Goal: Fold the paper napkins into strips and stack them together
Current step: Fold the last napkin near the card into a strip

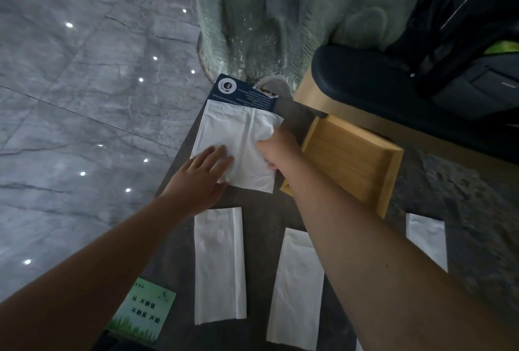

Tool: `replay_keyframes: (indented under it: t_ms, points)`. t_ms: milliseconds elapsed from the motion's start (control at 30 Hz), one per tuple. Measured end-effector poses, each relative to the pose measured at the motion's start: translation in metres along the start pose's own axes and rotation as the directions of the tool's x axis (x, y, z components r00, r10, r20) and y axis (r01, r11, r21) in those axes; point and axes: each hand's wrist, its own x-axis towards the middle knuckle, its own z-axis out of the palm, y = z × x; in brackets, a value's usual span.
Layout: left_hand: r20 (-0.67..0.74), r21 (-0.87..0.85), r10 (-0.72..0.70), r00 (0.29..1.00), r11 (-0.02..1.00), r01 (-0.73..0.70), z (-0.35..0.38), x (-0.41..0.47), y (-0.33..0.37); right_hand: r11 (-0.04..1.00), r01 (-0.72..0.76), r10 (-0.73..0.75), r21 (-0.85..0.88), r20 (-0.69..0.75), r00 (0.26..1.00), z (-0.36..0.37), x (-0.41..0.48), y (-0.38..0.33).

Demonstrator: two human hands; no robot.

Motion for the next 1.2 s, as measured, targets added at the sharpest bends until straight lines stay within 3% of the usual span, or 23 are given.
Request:
replay_keyframes:
  t_ms: [333,433,533,933,1200]
  points:
    - [0.005,-0.01,-0.004,1.0,1.0,0.004,0.002,-0.004,0.0,0.991,0.134,-0.134,-0.003,-0.003,0.991,-0.004,-0.007,0.002]
    - [0.001,-0.021,-0.009,1.0,1.0,0.009,0.002,-0.004,0.001,0.991,0.1,-0.101,0.093,0.006,0.995,-0.006,-0.01,0.001]
    - [-0.009,-0.043,-0.027,1.0,0.999,0.026,0.003,-0.006,0.005,0.993,0.109,-0.111,0.04,0.06,0.992,-0.006,-0.014,0.004]
    - [0.0,-0.147,-0.04,0.999,0.988,0.039,-0.006,-0.009,0.018,0.985,0.173,-0.173,0.023,0.002,0.985,-0.035,-0.02,0.027]
    - [-0.01,-0.102,0.011,1.0,0.995,-0.012,0.001,-0.025,0.006,0.967,0.193,-0.19,0.167,-0.032,0.981,-0.035,-0.038,0.044]
